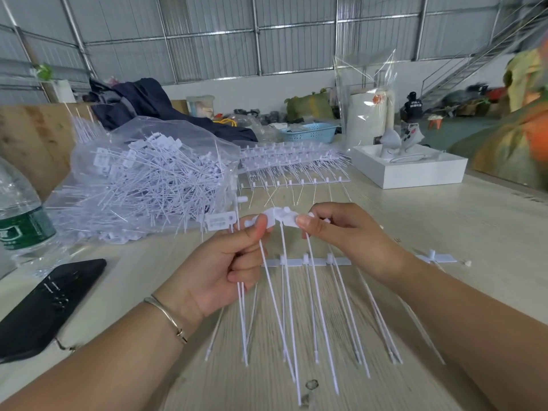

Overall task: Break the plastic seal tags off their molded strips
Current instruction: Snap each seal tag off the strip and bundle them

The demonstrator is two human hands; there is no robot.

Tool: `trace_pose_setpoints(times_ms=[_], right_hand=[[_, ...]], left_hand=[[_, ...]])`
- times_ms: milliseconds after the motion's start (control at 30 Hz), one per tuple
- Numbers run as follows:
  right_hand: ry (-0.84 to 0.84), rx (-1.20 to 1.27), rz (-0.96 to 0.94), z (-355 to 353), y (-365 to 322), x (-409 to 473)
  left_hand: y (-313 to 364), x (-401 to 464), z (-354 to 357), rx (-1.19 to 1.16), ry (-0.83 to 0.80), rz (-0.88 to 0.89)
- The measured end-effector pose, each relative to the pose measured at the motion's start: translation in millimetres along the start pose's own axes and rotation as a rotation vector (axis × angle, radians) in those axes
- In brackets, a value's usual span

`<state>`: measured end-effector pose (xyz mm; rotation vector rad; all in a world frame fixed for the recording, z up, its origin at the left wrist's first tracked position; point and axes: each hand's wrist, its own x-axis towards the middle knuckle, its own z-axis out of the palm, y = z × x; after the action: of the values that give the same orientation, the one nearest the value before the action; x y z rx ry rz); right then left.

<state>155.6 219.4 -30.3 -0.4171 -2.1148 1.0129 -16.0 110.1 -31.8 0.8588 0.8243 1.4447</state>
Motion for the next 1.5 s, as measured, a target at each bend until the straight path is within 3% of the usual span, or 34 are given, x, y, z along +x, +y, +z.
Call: trace_pose_setpoints(times_ms=[500,733,1067,1233,1500], right_hand=[[-0.092,0.093,0.035,6.1,-6.2,-1.6],[-0.043,0.091,0.039,5.3,-8.0,-0.3],[0.128,0.14,0.014,-7.7,-4.5,1.3],[0.1,0.13,0.031,-8.2,-1.3,1.9],[0.1,0.025,0.035,-9.7,6.1,2.0]], left_hand=[[-8.9,-2.3,2.7,0.036,-0.16,-0.181],[-10.1,0.9,3.8,-0.001,-0.23,-0.237],[-3.8,8.1,-5.5,-0.078,0.166,-0.159],[-6.6,8.4,-4.7,0.079,0.166,-0.118],[-0.9,7.9,-10.1,0.028,0.247,0.047]])
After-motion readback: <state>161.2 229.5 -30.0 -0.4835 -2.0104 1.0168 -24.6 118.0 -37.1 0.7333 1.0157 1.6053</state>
